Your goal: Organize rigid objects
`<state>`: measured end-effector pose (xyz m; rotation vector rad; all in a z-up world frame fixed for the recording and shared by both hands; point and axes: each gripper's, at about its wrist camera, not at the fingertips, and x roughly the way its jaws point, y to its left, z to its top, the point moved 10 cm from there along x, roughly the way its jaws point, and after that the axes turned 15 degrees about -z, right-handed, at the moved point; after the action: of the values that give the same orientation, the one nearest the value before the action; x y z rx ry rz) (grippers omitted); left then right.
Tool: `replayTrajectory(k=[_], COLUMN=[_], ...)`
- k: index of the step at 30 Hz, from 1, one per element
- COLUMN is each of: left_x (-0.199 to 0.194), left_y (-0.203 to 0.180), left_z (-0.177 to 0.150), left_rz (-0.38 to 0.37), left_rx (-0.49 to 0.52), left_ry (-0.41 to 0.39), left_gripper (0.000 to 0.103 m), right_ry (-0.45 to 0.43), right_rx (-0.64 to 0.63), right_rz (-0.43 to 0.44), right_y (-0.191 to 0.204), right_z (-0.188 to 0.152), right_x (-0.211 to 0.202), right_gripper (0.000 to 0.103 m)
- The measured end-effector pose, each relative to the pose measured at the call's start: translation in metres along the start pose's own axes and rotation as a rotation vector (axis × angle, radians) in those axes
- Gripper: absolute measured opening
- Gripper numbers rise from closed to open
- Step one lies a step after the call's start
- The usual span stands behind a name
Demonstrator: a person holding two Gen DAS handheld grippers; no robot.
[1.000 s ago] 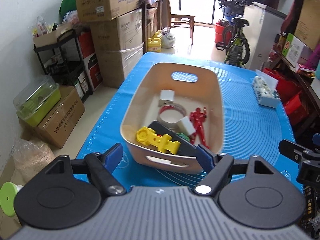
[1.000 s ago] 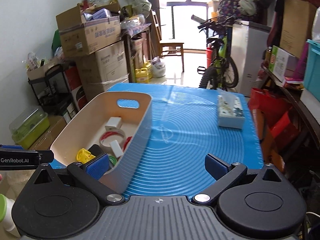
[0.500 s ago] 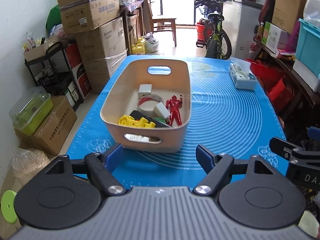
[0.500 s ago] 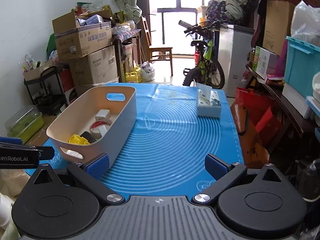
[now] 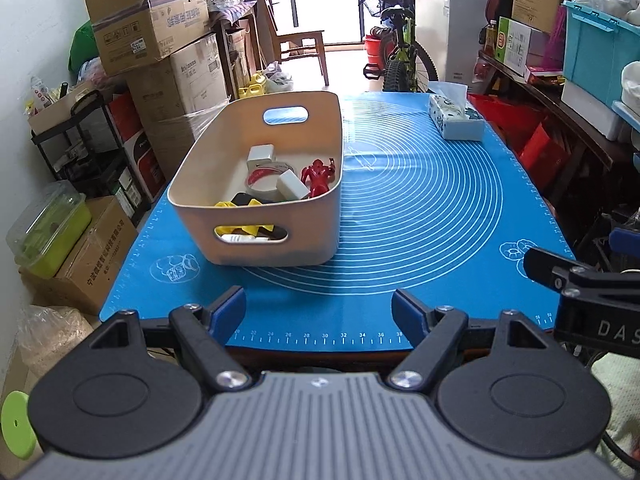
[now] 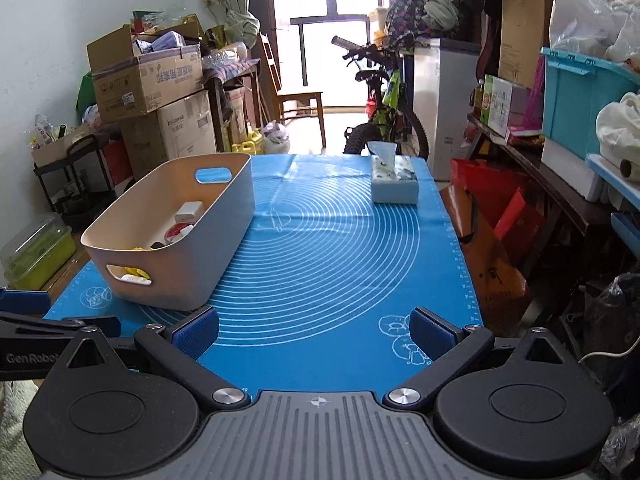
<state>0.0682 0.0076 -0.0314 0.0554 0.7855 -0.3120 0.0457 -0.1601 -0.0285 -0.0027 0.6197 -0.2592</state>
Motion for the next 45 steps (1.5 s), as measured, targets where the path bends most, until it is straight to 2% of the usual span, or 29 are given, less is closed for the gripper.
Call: replayTrajectory(k=[11,45], left_x=[0.005,0.009], left_y=[0.004,0.010], left_z=[-0.009,-0.012], left_rz=[0.004,0.004], left_rx=[-0.004,-0.032], left_ry=[-0.037,-0.032], left_gripper=[0.080,0.080], right_ry=[-0.027,-0.051], right_rx=[-0.013,-0.011], right_rz=[0.005,-0.011], right_y=[0.008,0.008], right_z=[-0.006,-0.012], right_x=[0.000,-0.001], right_gripper=[0.101,0.101])
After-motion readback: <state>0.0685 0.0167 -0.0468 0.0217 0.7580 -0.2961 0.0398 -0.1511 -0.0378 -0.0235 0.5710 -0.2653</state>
